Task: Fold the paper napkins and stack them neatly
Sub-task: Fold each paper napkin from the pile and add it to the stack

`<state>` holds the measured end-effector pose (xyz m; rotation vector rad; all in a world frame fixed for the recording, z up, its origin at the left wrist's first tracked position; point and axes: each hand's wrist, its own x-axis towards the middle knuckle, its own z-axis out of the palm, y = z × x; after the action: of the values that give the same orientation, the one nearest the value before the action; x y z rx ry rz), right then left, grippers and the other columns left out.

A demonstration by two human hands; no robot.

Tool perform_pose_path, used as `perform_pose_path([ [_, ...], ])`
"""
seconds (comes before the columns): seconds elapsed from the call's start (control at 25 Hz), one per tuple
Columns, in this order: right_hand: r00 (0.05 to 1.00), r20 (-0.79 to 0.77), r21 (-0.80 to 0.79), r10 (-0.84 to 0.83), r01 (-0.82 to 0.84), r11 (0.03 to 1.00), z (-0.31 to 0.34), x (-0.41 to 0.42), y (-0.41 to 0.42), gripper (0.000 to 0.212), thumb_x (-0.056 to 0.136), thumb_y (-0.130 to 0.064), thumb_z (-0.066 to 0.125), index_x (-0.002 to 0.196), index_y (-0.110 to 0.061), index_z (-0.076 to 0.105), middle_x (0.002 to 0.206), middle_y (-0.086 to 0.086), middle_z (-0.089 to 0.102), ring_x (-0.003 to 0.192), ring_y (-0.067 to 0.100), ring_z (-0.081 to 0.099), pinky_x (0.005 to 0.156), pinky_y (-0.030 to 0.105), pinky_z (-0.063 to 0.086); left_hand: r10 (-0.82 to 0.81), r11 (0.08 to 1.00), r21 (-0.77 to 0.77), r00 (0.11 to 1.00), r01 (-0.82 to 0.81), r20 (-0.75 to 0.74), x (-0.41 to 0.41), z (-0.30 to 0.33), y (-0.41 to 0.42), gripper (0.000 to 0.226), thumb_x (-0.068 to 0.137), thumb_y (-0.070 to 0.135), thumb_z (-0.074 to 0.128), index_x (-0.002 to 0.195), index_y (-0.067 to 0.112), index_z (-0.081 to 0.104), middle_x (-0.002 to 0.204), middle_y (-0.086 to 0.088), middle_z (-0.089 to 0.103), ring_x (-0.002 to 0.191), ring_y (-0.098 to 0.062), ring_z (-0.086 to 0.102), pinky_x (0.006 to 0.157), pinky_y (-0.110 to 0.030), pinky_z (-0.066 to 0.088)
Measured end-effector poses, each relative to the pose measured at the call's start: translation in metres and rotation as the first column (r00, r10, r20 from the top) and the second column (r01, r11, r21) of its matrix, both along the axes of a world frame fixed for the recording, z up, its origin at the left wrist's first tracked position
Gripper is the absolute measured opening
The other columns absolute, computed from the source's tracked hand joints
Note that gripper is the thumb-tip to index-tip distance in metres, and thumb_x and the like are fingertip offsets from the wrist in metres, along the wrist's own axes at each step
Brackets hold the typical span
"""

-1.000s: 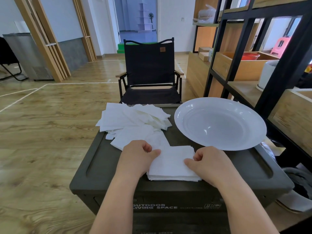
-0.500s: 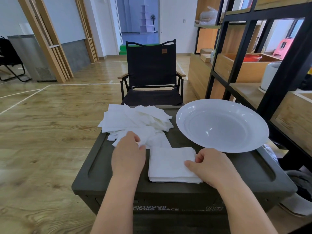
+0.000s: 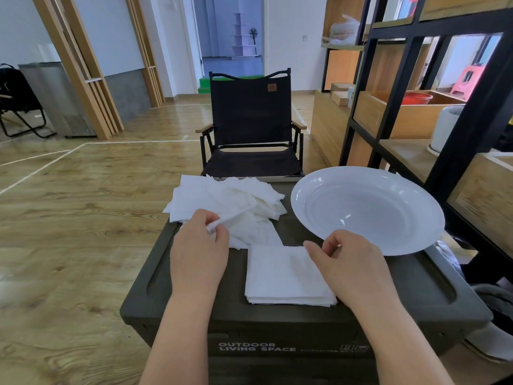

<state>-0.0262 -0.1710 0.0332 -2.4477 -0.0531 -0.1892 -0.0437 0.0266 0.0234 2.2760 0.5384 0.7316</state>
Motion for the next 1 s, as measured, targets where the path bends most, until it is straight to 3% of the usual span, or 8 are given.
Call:
perform_pose_path([
  [0.08,0.996,0.081,0.189,0.049,-0.064,0.980,0.005,-0.002,0.007,0.020,0.084,-0.045,0.062,0.087,-0.027,0.053,0.074,-0.012,0.057,0.066,0.004,0.054,0.055,0.009,0.033,-0.105,0.958,-0.254,0.988,0.131,0.111,-0.005,0.018,-0.004,0.007,0.091,0.019,0.056,0.093,0.025,0.058,0.080,0.006,0.064,0.066,-0.011,0.054,0.057,-0.020,0.039],
  [0.2,0.978,-0.009,0.472,0.208,-0.179,0.863,0.010,-0.004,0.016,0.047,0.081,-0.046,0.065,0.121,-0.039,0.043,0.104,-0.023,0.053,0.088,-0.001,0.055,0.065,0.007,0.039,-0.342,0.663,-0.623,0.908,0.415,0.241,-0.014,0.039,-0.009,0.014,0.092,0.015,0.060,0.102,0.025,0.063,0.084,0.006,0.073,0.075,-0.009,0.068,0.063,-0.023,0.052],
  [0.28,0.953,-0.068,0.600,0.294,-0.196,0.775,0.010,-0.005,0.015,0.041,0.082,-0.046,0.062,0.120,-0.037,0.049,0.111,-0.022,0.058,0.096,0.000,0.057,0.070,0.012,0.045,-0.435,0.535,-0.709,0.869,0.460,0.236,-0.015,0.039,-0.011,0.017,0.090,0.018,0.062,0.106,0.023,0.065,0.091,0.003,0.076,0.085,-0.012,0.071,0.076,-0.033,0.056],
  [0.4,0.951,-0.118,0.713,0.286,-0.119,0.691,0.010,-0.005,0.008,0.013,0.086,-0.038,0.059,0.092,-0.030,0.068,0.094,-0.011,0.072,0.094,0.011,0.066,0.079,0.028,0.054,-0.507,0.583,-0.701,0.858,0.410,0.081,-0.011,0.030,-0.009,0.034,0.075,0.041,0.075,0.107,0.033,0.067,0.098,0.000,0.076,0.096,-0.019,0.069,0.093,-0.042,0.051],
  [0.52,0.960,-0.156,0.702,0.230,-0.056,0.710,0.004,-0.002,0.006,0.016,0.089,-0.034,0.059,0.082,-0.026,0.070,0.086,-0.007,0.074,0.088,0.014,0.068,0.082,0.035,0.056,-0.553,0.601,-0.715,0.832,0.357,-0.049,-0.011,0.027,-0.011,0.044,0.072,0.034,0.077,0.114,0.030,0.064,0.097,0.001,0.075,0.086,-0.012,0.069,0.071,-0.019,0.051],
  [0.68,0.968,-0.161,0.663,0.193,-0.039,0.748,0.003,0.001,0.003,0.016,0.091,-0.029,0.057,0.079,-0.027,0.067,0.084,-0.010,0.073,0.085,0.010,0.067,0.073,0.026,0.055,-0.461,0.662,-0.707,0.879,0.249,-0.122,-0.010,0.025,-0.014,0.029,0.082,0.014,0.072,0.105,0.029,0.063,0.089,0.001,0.075,0.069,-0.008,0.064,0.061,-0.018,0.046],
  [0.88,0.975,-0.185,0.342,0.123,-0.053,0.938,-0.013,0.008,0.000,0.036,0.089,-0.035,0.056,0.091,0.000,0.066,0.086,0.017,0.068,0.076,0.026,0.064,0.068,0.035,0.053,-0.339,0.829,-0.528,0.916,0.183,-0.216,-0.004,0.012,-0.015,0.031,0.084,0.024,0.070,0.110,0.034,0.058,0.093,0.008,0.067,0.091,-0.010,0.061,0.084,-0.030,0.048],
  [1.0,0.982,-0.185,0.144,0.041,-0.014,0.990,-0.015,0.008,-0.002,0.038,0.087,-0.037,0.058,0.076,0.000,0.059,0.063,0.008,0.052,0.056,0.014,0.046,0.052,0.023,0.036,-0.324,0.886,-0.436,0.883,0.156,-0.341,0.000,0.006,-0.016,0.030,0.083,0.027,0.071,0.109,0.033,0.057,0.089,0.012,0.060,0.083,-0.004,0.055,0.069,-0.022,0.042],
])
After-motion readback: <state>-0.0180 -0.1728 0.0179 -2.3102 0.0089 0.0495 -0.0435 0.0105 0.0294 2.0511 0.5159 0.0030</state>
